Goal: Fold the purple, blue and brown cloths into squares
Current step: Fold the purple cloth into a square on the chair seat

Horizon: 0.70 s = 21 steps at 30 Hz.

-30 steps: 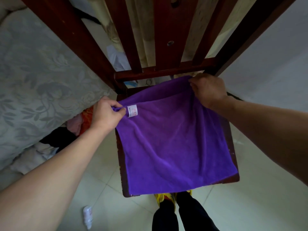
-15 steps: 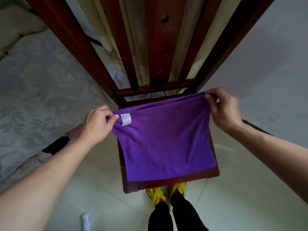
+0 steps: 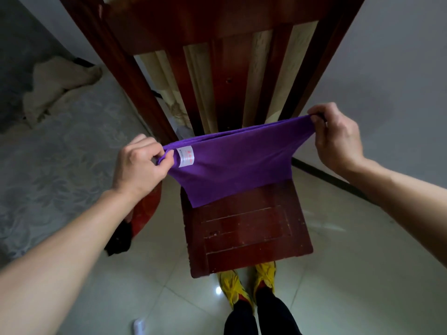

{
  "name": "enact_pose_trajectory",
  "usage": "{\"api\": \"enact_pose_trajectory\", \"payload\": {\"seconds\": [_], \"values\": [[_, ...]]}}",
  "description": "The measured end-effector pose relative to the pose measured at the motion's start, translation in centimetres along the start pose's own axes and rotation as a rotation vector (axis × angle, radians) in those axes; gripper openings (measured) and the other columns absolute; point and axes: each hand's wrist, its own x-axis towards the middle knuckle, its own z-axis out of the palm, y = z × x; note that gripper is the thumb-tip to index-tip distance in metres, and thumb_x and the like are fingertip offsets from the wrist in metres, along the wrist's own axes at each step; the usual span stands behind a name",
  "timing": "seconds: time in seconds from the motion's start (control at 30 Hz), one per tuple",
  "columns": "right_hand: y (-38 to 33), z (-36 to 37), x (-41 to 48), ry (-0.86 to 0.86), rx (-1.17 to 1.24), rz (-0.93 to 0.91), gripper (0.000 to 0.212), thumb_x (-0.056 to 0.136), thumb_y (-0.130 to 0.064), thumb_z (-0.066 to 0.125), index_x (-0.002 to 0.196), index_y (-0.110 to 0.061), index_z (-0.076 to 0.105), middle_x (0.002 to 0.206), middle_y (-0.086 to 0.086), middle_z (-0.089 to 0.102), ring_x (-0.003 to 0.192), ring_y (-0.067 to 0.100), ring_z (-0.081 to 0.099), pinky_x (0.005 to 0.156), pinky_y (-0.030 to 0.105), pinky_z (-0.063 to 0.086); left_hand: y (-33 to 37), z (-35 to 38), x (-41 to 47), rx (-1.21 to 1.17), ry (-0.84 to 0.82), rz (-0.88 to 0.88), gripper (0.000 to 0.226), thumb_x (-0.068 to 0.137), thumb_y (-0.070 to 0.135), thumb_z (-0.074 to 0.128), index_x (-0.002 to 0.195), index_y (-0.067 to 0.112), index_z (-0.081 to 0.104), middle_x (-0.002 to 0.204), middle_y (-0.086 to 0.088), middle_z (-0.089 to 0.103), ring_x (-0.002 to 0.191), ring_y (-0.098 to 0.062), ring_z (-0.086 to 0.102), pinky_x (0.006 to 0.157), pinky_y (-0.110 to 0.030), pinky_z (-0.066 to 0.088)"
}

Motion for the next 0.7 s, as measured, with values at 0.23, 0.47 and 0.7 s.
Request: {"api": "enact_pose_trajectory", "payload": {"seconds": [0.23, 0.47, 0.7], "values": [[0.9, -0.7, -0.5, -0.089, -0.159, -0.111, 0.029, 0.098, -0.01, 0.043, 0.125, -0.008, 0.055, 0.11, 0.014, 0.066, 0.096, 0.034, 0.064, 0.072, 0.046, 0.054, 1.0, -0.1, -0.2, 0.004, 0.005, -0.012, 0.023, 0.073, 0.006, 0.073, 0.058, 0.004, 0.055, 0.06, -0.009, 0.055, 0.062, -0.027, 0.047, 0.057, -0.033, 0.036], [-0.3, -0.7, 0.6, -0.065, -0.148, -0.041, 0.03, 0.099, -0.022, 0.038, 0.113, -0.01, 0.061, 0.103, 0.013, 0.063, 0.092, 0.034, 0.06, 0.068, 0.047, 0.051, 1.6, -0.6, 0.5, -0.077, 0.136, -0.184, 0.023, 0.077, 0.012, 0.07, 0.061, 0.002, 0.056, 0.063, -0.013, 0.057, 0.063, -0.028, 0.051, 0.061, -0.033, 0.036], [-2.9, -3.1, 2.8, 0.016, -0.093, -0.046, 0.027, 0.1, -0.02, 0.038, 0.112, -0.009, 0.06, 0.107, 0.01, 0.063, 0.095, 0.029, 0.06, 0.07, 0.044, 0.049, 2.2, -2.9, 2.8, -0.188, 0.189, -0.309, 0.013, 0.078, 0.011, 0.064, 0.091, 0.007, 0.063, 0.076, -0.01, 0.061, 0.066, -0.024, 0.056, 0.068, -0.032, 0.046]]}}
